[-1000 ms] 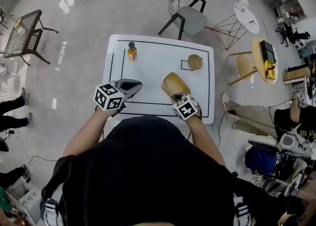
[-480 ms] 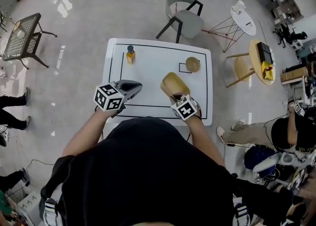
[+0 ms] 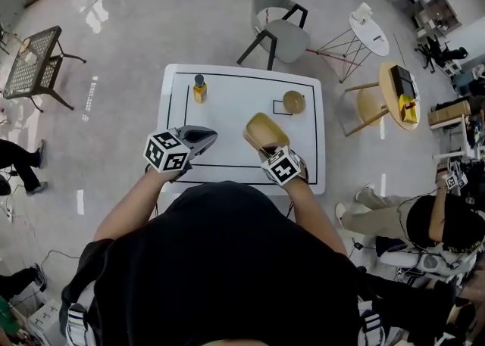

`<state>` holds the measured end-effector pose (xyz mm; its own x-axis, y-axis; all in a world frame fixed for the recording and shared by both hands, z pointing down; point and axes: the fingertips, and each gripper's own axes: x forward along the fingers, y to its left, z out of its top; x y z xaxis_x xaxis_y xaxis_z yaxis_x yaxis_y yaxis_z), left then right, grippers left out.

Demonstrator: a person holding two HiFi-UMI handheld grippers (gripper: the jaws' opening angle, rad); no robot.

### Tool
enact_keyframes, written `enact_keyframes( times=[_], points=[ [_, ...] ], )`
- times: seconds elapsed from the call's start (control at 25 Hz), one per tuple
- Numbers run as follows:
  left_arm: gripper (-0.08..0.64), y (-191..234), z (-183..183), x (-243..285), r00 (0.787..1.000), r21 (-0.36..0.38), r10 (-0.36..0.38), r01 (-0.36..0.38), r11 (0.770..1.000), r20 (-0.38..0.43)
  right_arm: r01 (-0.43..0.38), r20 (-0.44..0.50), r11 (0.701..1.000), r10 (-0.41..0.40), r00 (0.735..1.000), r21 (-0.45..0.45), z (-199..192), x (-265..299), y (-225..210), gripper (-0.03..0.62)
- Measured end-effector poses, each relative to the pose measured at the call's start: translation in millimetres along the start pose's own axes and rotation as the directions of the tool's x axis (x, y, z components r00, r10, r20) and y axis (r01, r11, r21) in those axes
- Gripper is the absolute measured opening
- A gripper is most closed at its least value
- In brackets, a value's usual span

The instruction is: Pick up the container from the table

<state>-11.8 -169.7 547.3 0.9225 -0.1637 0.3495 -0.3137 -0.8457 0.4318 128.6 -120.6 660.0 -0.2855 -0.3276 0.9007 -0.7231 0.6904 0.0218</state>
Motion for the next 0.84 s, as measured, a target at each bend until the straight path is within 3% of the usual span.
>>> enact_keyframes(
  times=[0.84],
  points=[
    [0.006, 3.0, -3.3, -3.5, 1.0, -0.012, 0.004, -0.004, 1.0, 0.007, 0.003, -0.016, 1.0, -0.003, 1.0, -0.002, 0.8, 4.6, 1.9, 0.018]
  ],
)
